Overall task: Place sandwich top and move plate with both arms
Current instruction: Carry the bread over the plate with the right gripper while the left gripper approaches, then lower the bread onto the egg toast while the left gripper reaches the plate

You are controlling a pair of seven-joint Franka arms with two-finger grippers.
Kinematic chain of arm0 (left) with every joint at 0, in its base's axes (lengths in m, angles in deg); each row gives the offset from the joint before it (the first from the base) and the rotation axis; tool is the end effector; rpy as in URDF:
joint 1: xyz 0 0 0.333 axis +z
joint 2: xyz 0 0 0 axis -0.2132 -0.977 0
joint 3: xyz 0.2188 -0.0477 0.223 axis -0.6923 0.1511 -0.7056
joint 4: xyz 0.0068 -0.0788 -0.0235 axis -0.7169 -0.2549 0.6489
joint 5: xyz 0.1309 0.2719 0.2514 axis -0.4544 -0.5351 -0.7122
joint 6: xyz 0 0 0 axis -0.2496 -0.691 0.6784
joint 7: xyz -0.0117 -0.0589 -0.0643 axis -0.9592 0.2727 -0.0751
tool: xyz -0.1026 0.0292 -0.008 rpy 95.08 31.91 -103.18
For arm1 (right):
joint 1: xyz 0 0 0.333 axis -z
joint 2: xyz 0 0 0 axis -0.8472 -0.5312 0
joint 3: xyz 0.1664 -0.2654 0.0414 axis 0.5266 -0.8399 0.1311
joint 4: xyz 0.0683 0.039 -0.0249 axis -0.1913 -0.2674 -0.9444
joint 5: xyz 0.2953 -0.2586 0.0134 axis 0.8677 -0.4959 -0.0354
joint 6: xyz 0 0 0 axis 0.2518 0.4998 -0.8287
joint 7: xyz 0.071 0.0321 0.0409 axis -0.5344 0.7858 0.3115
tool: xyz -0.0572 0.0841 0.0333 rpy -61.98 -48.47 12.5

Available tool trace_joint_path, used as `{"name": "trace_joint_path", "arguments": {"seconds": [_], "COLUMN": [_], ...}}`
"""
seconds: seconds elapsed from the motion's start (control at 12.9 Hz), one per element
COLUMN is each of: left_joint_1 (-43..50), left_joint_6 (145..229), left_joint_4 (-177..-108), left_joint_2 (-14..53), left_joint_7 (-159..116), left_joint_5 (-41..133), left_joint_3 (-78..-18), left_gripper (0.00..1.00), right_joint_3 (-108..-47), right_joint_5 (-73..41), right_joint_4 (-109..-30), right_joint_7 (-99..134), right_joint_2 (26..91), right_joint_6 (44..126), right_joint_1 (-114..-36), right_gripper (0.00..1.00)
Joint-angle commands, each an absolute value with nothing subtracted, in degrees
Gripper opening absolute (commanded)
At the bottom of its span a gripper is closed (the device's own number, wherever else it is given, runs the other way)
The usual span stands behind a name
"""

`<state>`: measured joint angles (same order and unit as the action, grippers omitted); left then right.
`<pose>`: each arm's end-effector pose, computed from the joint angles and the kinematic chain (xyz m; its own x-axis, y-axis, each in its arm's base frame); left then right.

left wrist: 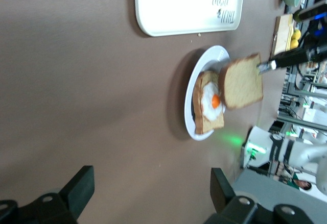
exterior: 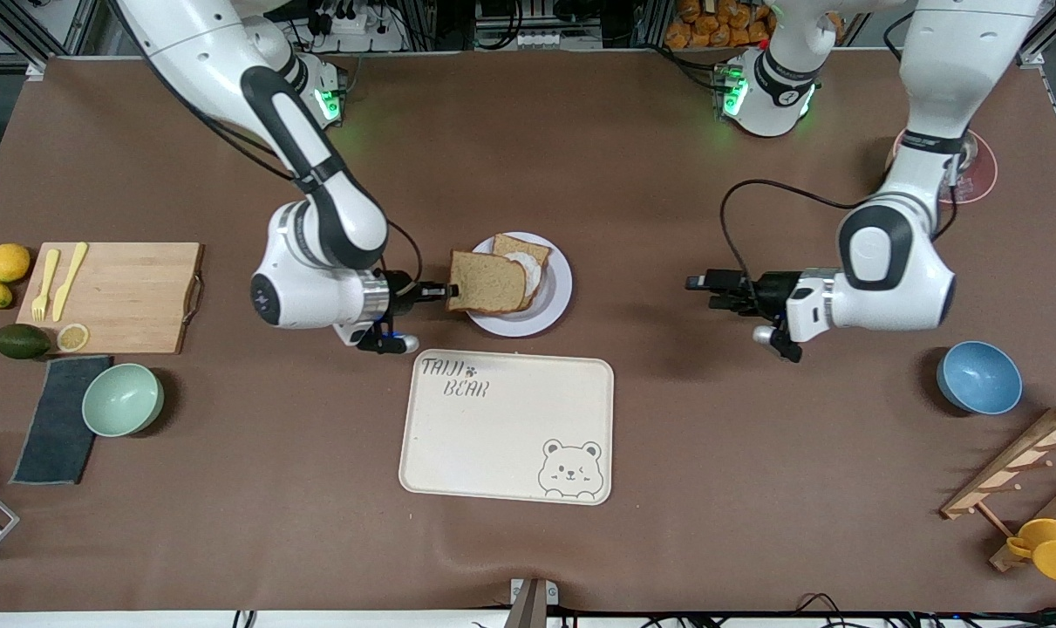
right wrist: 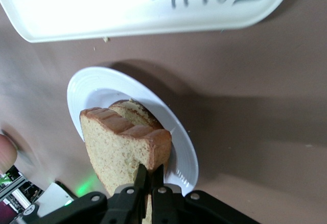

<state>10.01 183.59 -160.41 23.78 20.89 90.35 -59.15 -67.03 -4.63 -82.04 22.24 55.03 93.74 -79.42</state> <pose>0.5426 -0.1402 0.2465 0.9604 -0.2523 -0.1186 -0.0727 -0.6374 0.7671 0.5228 0.2953 0.2236 0.9176 0.0098 -0.3974 -0.2168 -0.8256 -0.5210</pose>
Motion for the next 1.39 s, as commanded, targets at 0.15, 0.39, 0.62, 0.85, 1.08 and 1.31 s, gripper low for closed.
{"name": "trace_joint_path", "arguments": {"seconds": [0.15,0.39,0.62,0.85,1.08,1.31], "left_joint_1": [10.2,9.59,3.98,-1.65,-4.03,-6.23], "left_joint_6": [193.04,193.84,200.23,207.09,208.78,208.78], "left_joint_4": [-168.07,-172.3,-172.05,-169.51,-168.36,-167.13], "left_joint_2": [24.99,24.73,22.55,19.03,17.36,15.95], "left_joint_7": [27.21,39.15,40.42,40.42,40.51,42.34], "left_joint_5": [102.06,114.71,122.72,130.64,135.83,141.0], "left_joint_3": [-52.43,-51.89,-51.89,-51.89,-51.89,-51.98], "left_gripper": [1.0,1.0,1.0,1.0,1.0,1.0], "right_joint_3": [-67.72,-67.9,-68.16,-69.3,-72.1,-77.37], "right_joint_5": [-0.16,0.02,-0.07,-0.94,-4.19,-6.56], "right_joint_4": [-86.07,-85.46,-85.37,-84.49,-84.32,-84.14], "right_joint_7": [22.95,26.99,27.0,26.91,26.99,28.49], "right_joint_2": [56.97,56.28,56.1,56.45,58.81,60.58], "right_joint_6": [97.58,98.21,98.39,97.86,97.16,94.62], "right_joint_1": [-84.18,-84.81,-84.28,-83.58,-83.49,-83.49], "right_gripper": [0.0,0.32,1.0,1.0,1.0,1.0]}}
